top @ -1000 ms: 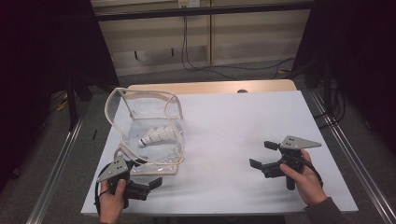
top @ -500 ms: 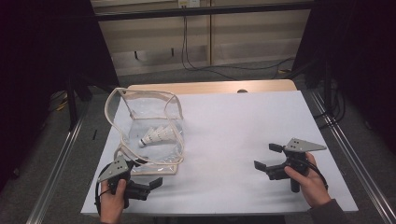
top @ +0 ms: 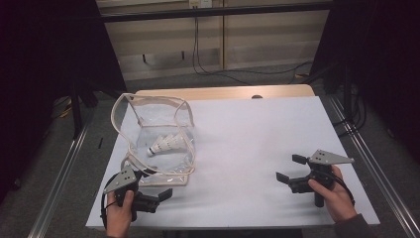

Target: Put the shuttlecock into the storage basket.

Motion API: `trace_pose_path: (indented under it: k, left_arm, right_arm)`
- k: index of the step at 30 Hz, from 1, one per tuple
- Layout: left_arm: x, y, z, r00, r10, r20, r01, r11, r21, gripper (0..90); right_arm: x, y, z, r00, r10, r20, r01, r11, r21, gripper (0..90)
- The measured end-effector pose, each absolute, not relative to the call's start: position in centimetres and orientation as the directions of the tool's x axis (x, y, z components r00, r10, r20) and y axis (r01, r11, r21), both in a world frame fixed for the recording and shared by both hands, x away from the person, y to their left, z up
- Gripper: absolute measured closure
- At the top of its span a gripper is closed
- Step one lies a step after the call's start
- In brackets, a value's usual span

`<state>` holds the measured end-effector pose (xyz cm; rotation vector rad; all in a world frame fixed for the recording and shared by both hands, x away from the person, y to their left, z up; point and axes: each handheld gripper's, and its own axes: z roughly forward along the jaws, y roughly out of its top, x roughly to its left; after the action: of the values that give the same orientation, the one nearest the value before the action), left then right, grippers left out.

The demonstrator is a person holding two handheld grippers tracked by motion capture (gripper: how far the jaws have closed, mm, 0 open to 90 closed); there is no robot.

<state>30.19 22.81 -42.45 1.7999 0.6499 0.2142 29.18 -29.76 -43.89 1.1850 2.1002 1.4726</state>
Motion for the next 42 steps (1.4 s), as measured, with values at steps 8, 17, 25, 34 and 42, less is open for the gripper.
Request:
trace_pose_path:
  k: [8,17,25,34,42]
  left_arm:
    - [30.2,22.8,-42.5,0.829,0.530,-0.177,0.321,-0.192,0.927,1.2]
    - [30.2,22.8,-42.5,0.830,0.530,-0.175,0.321,-0.196,0.926,1.2]
    - [30.2,22.7,-42.5,0.832,0.527,-0.175,0.321,-0.198,0.926,1.2]
    - [30.2,22.7,-42.5,0.832,0.528,-0.172,0.320,-0.204,0.925,1.3]
    - [30.2,22.7,-42.5,0.831,0.529,-0.172,0.321,-0.203,0.925,1.3]
  right_arm:
    - [28.8,-30.4,-43.9,-0.601,0.775,0.194,0.444,0.122,0.888,2.8]
    - [28.4,-31.0,-44.1,-0.595,0.781,0.190,0.441,0.119,0.890,2.8]
    - [28.1,-31.5,-44.2,-0.588,0.786,0.192,0.439,0.111,0.892,2.7]
    - [27.8,-31.9,-44.4,-0.580,0.790,0.197,0.441,0.101,0.892,2.7]
    - [27.7,-32.1,-44.5,-0.573,0.796,0.193,0.440,0.101,0.892,2.7]
